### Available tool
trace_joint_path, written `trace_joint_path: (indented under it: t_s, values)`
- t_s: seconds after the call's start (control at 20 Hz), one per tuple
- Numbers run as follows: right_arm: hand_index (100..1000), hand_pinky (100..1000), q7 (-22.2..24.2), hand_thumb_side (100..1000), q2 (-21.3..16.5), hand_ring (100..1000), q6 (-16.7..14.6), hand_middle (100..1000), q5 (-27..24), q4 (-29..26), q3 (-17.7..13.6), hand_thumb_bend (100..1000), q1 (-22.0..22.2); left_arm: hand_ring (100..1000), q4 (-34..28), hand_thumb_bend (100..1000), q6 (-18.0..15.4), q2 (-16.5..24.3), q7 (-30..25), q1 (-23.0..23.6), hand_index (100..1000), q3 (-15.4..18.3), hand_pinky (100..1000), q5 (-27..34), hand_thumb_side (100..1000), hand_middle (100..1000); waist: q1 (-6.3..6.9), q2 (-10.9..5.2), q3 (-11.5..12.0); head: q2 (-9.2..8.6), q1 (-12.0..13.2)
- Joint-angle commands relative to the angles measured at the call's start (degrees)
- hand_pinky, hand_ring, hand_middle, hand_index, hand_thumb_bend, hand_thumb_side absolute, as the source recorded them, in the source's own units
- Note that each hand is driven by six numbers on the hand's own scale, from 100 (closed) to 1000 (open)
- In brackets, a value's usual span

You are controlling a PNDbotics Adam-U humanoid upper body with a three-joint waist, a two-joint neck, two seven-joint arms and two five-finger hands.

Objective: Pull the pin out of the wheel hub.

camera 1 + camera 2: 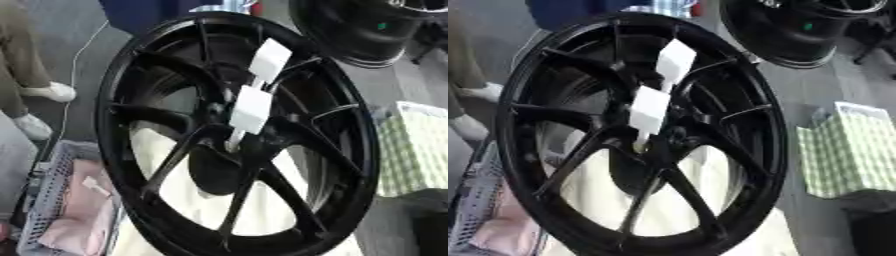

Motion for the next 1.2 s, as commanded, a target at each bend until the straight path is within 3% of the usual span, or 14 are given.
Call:
trace_joint_path:
  t_s: [0.05,0.45,0.8,0.95,1.0,1.05,1.1,1.2]
  values:
    - [826,848,5.97,411,-1.70,881,2.85,829,-1.67,-0.48,0.18,100,-1.75,601,-1.12,100,0.04,1.48,-0.22,-0.66,808,-0.09,650,-0.16,730,588,0.59,-0.69,0.20,-0.86,-0.58]
    - [855,861,10.86,418,0.21,913,2.75,871,1.14,-0.48,2.57,100,-4.44,601,-1.12,100,0.11,1.36,-0.38,-1.13,808,-0.24,650,0.00,732,588,0.55,0.12,0.63,-1.34,-2.51]
    - [888,876,10.11,247,1.55,925,-0.37,889,2.16,-0.48,4.68,100,-5.57,601,-1.12,100,0.14,1.31,-0.60,-1.34,808,-0.39,651,0.13,732,588,0.89,0.56,0.58,-1.35,-4.68]
    - [897,884,9.74,151,2.09,933,-1.82,898,2.21,-0.48,5.84,164,-6.12,601,-1.12,100,0.12,1.20,-0.67,-1.37,808,-0.40,651,0.16,732,588,1.18,0.73,0.59,-1.41,-5.53]
    - [902,894,9.81,100,2.30,940,-2.40,896,2.17,-0.48,6.18,268,-6.33,601,-1.12,100,0.10,1.18,-0.67,-1.41,808,-0.39,651,0.18,732,587,1.27,0.80,0.61,-1.37,-5.83]
    - [902,895,9.96,100,2.49,941,-2.98,896,2.19,-0.48,6.49,280,-6.54,601,-1.12,100,0.09,1.16,-0.68,-1.44,808,-0.39,651,0.19,732,587,1.34,0.86,0.62,-1.33,-6.03]
    - [902,899,10.17,100,2.69,943,-3.49,889,2.34,-0.48,6.78,352,-6.74,601,-1.12,100,0.07,1.12,-0.68,-1.47,808,-0.38,651,0.21,732,587,1.42,0.94,0.64,-1.27,-6.15]
    - [901,902,10.50,100,3.00,947,-4.21,894,2.76,-0.48,7.20,340,-7.03,601,-1.12,100,0.07,1.06,-0.71,-1.50,808,-0.40,651,0.22,732,587,1.51,1.09,0.69,-1.29,-6.20]
